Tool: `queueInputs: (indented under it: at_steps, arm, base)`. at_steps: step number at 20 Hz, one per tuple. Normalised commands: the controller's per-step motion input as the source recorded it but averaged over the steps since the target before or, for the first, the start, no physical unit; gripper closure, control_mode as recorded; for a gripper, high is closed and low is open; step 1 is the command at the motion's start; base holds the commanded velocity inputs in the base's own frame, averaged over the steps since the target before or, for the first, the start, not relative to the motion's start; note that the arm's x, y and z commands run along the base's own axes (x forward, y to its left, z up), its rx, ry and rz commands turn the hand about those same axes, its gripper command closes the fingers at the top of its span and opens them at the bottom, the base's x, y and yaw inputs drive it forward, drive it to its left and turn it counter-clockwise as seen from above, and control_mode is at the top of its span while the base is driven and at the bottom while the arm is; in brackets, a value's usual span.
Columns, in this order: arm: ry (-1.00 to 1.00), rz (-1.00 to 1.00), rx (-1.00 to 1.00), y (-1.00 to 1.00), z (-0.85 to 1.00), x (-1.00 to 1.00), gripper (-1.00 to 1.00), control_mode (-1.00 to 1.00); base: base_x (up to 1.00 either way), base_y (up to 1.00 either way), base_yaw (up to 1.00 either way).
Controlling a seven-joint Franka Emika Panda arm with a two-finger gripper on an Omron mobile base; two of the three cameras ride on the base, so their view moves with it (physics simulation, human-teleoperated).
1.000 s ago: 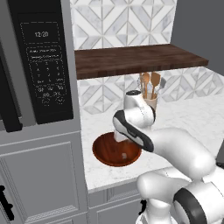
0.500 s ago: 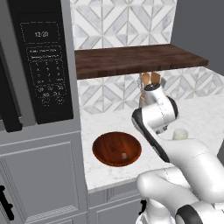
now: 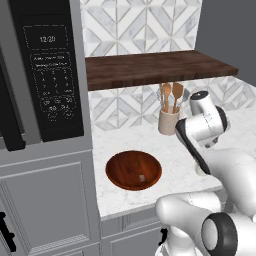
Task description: Grab a lemon wedge from the fridge and one ice cube from the ice bowl, and put them in the glass of lemonade.
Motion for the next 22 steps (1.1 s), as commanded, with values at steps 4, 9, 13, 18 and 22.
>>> queueInputs:
  at_steps: [4, 9, 13, 18, 22]
  arm:
    - [0.16, 0.00, 0.00, -0.70, -0.22, 0.55, 1.00, -1.00]
    - [0.11, 0.00, 0.00, -0.20, -0.37, 0.53, 1.00, -1.00]
    - [0.05, 0.00, 0.00, 0.00, -0.27, 0.30, 1.00, -1.00]
    - [0.01, 0.00, 0.00, -0.02, -0.33, 0.26, 1.00, -1.00]
    - [0.02, 0.00, 0.00, -0.02, -0.44, 0.15, 1.00, -1.00]
  base:
    - [0.00, 0.00, 0.00]
    - [0.00, 0.00, 0.00]
    - [0.00, 0.00, 0.00]
    - [0.00, 0.00, 0.00]
    - [0.00, 0.00, 0.00]
